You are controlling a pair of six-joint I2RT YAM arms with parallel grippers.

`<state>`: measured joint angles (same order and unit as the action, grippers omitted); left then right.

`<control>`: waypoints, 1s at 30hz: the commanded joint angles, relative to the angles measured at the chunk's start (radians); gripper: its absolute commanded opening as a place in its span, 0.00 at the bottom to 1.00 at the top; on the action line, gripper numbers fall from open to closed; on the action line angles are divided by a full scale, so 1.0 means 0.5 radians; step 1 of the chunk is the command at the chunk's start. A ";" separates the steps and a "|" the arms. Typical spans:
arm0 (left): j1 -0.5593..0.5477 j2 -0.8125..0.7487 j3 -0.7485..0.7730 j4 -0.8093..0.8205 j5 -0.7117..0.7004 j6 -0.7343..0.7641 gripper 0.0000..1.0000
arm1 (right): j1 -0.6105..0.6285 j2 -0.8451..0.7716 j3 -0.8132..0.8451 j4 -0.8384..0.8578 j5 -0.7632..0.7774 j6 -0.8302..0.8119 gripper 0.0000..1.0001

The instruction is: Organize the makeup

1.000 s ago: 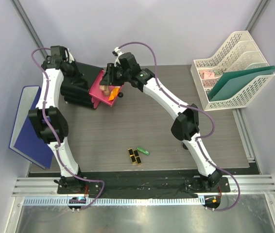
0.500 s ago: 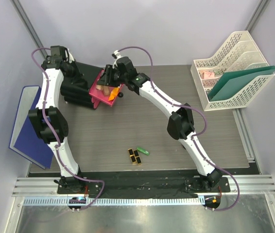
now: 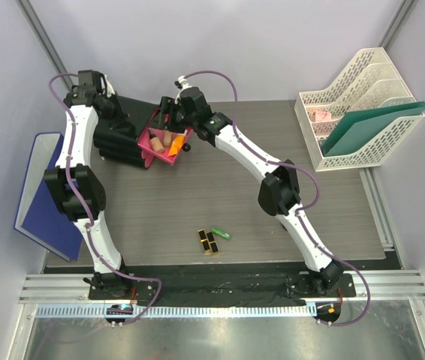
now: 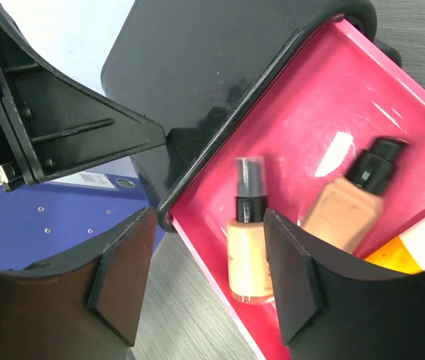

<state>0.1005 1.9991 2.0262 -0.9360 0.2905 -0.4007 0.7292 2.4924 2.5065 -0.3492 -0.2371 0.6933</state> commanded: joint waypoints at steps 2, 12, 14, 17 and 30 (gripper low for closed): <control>0.014 0.134 -0.049 -0.285 -0.124 0.096 0.00 | 0.008 -0.008 0.107 0.112 0.060 0.000 0.68; 0.014 0.140 -0.018 -0.294 -0.127 0.093 0.00 | -0.029 -0.299 -0.061 0.054 0.351 -0.221 0.66; 0.014 0.137 -0.015 -0.297 -0.130 0.093 0.00 | -0.096 -0.450 -0.233 0.048 0.391 -0.190 0.47; 0.014 0.140 -0.015 -0.294 -0.130 0.090 0.00 | -0.240 -0.567 -0.435 0.036 0.361 -0.010 0.09; 0.017 0.150 -0.024 -0.294 -0.130 0.087 0.00 | -0.461 -0.521 -0.837 -0.071 0.017 0.380 0.01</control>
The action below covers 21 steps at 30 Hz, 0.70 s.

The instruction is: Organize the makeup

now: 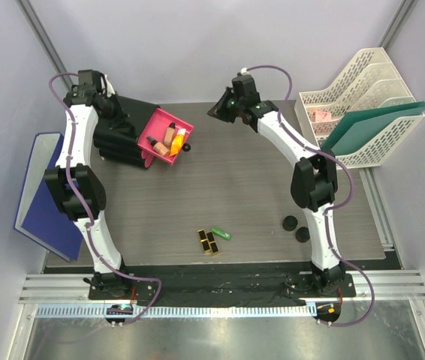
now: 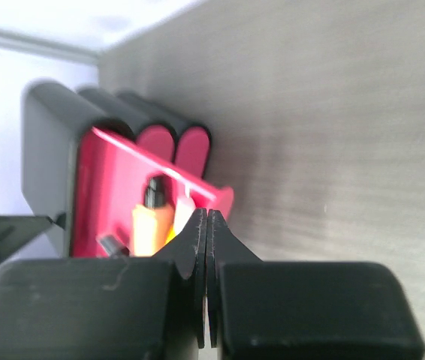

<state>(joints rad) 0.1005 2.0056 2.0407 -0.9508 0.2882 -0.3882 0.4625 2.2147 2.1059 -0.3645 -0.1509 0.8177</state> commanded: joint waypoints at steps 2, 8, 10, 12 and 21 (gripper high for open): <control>0.014 0.134 -0.050 -0.261 -0.125 0.061 0.00 | 0.075 0.071 -0.055 -0.059 -0.220 0.177 0.01; 0.014 0.134 -0.035 -0.274 -0.135 0.065 0.00 | 0.096 0.222 -0.024 -0.105 -0.370 0.215 0.01; 0.014 0.137 -0.035 -0.274 -0.132 0.061 0.00 | 0.100 0.271 -0.006 -0.139 -0.385 0.227 0.01; 0.017 0.137 -0.035 -0.277 -0.129 0.058 0.00 | 0.115 0.292 -0.021 -0.145 -0.404 0.251 0.01; 0.014 0.140 -0.044 -0.280 -0.141 0.071 0.00 | 0.204 0.458 0.153 -0.148 -0.551 0.255 0.01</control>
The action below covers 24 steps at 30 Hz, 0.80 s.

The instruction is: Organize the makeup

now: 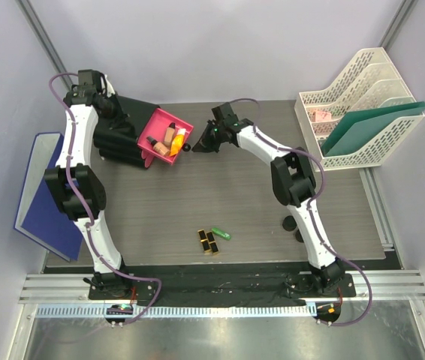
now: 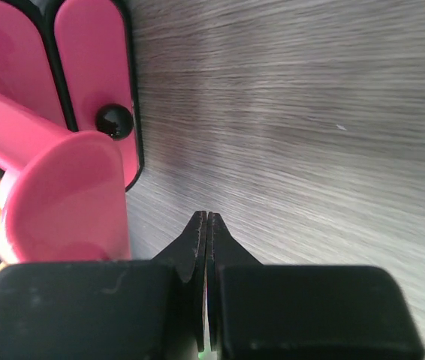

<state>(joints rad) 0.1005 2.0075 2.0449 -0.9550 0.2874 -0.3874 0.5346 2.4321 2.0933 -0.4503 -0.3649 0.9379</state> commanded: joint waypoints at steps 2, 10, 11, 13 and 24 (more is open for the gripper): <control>0.017 0.136 -0.055 -0.274 -0.136 0.069 0.00 | 0.072 0.047 0.225 0.020 -0.160 0.014 0.01; 0.017 0.145 -0.055 -0.265 -0.121 0.060 0.00 | 0.078 0.008 0.296 0.026 -0.194 0.005 0.01; 0.017 0.145 -0.052 -0.265 -0.121 0.063 0.00 | 0.078 -0.007 0.296 0.029 -0.191 -0.001 0.01; 0.014 0.142 -0.052 -0.271 -0.124 0.063 0.00 | 0.084 -0.038 0.296 0.045 -0.191 -0.004 0.01; 0.014 0.145 -0.052 -0.277 -0.127 0.069 0.00 | 0.081 -0.118 0.277 0.465 -0.353 0.097 0.01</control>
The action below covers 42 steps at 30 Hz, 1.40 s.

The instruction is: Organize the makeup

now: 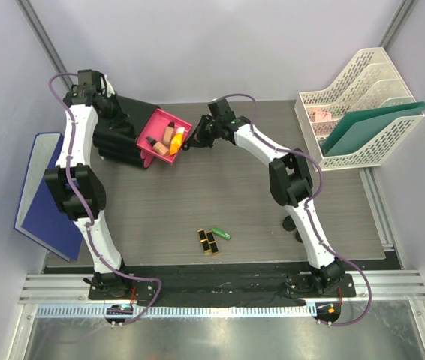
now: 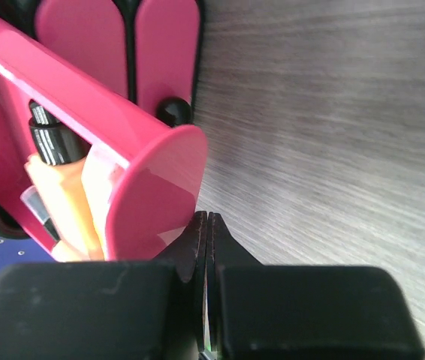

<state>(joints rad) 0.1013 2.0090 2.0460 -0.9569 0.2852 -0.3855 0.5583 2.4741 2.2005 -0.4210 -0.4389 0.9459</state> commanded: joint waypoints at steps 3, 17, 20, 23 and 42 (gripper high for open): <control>0.012 0.142 -0.052 -0.271 -0.122 0.068 0.00 | 0.037 -0.239 0.029 0.519 -0.242 0.084 0.01; 0.012 0.154 -0.052 -0.274 -0.119 0.071 0.00 | 0.089 -0.024 0.249 0.713 -0.377 0.207 0.01; 0.015 0.157 -0.052 -0.280 -0.116 0.071 0.00 | 0.120 0.074 0.336 0.713 -0.359 0.234 0.01; 0.012 0.157 -0.058 -0.277 -0.116 0.075 0.00 | 0.132 0.148 0.424 0.731 -0.349 0.262 0.01; 0.012 0.145 -0.088 -0.280 -0.125 0.081 0.00 | 0.003 -0.266 0.061 1.026 -0.141 0.287 0.01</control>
<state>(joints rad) 0.1013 2.0132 2.0502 -0.9588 0.2863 -0.3847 0.5934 2.5088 2.3283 0.0357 -0.5709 1.0798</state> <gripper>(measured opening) 0.002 0.017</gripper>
